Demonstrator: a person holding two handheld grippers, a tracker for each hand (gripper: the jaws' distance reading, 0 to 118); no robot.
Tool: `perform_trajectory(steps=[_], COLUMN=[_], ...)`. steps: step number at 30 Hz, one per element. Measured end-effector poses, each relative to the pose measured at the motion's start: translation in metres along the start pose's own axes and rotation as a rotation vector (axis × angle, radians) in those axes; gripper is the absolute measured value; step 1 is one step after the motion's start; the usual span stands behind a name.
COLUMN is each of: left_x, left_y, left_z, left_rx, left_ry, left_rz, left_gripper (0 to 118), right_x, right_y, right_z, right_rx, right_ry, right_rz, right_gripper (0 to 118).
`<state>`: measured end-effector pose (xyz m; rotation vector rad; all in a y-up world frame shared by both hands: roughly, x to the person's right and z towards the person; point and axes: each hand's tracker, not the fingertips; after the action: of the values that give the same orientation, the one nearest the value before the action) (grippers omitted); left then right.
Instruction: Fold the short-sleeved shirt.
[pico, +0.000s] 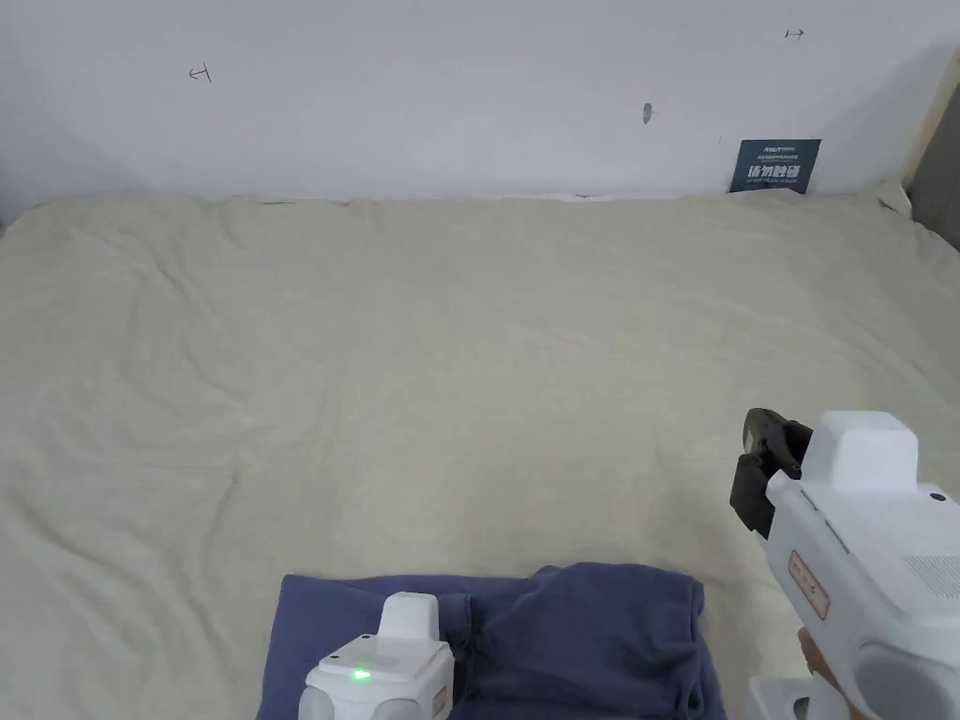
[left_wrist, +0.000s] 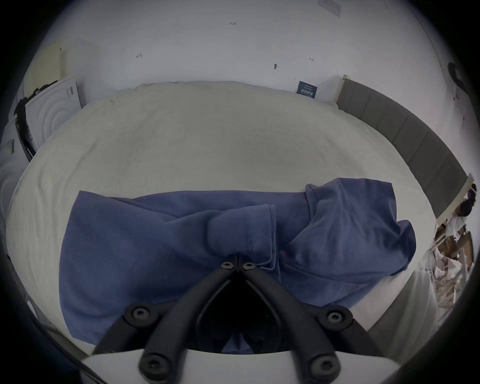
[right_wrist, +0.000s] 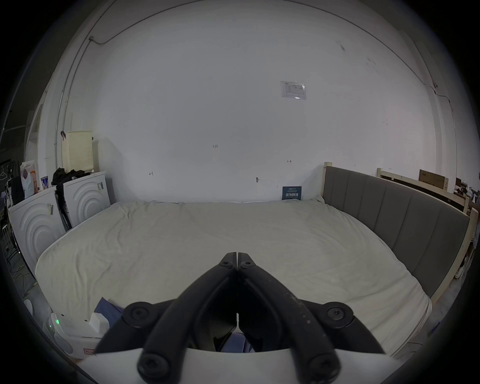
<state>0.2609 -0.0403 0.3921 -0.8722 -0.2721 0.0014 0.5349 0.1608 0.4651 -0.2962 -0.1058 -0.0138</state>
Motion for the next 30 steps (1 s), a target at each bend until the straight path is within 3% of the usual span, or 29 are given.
perform_trajectory(steps=[6,9,15,20,23,25,26,27,28,29,30], left_x=[-0.002,-0.012,-0.078,-0.139,-0.177,-0.197,-0.205,-0.213,-0.221,-0.227,-0.228], left_y=[0.011,0.027,0.054,0.064,0.056,0.049,0.044,0.041,0.038,0.034,0.030], left_z=[0.017,0.045,0.065,0.078,0.071,0.066,0.064,0.060,0.053,0.048,0.047], left_rx=[-0.016,0.061,0.100,0.057,0.036,0.030,0.014,-0.015,-0.054,-0.081,-0.096], left_ry=[-0.024,-0.077,-0.182,-0.365,-0.351,-0.317,-0.317,-0.324,-0.348,-0.359,-0.371], left_rz=[0.028,0.133,0.236,0.385,0.413,0.427,0.447,0.476,0.495,0.512,0.514], left_gripper=[0,0,0,1,4,21,43,82,106,117,118], right_x=[-0.004,-0.006,-0.010,-0.017,-0.021,-0.023,-0.024,-0.025,-0.027,-0.028,-0.029], right_y=[0.003,0.004,0.004,0.003,0.003,0.003,0.003,0.004,0.004,0.004,0.004], right_z=[0.004,0.006,0.006,0.002,0.000,-0.002,-0.003,-0.004,-0.006,-0.007,-0.008], right_rx=[0.003,0.011,0.020,0.017,0.016,0.014,0.013,0.012,0.011,0.008,0.005], right_ry=[0.005,0.012,0.030,0.044,0.050,0.053,0.057,0.058,0.060,0.061,0.064], right_rz=[-0.004,-0.003,-0.010,-0.010,-0.013,-0.015,-0.016,-0.014,-0.011,-0.007,-0.006], right_gripper=[2,2,2,2,2,2,2,2,2,2,2])
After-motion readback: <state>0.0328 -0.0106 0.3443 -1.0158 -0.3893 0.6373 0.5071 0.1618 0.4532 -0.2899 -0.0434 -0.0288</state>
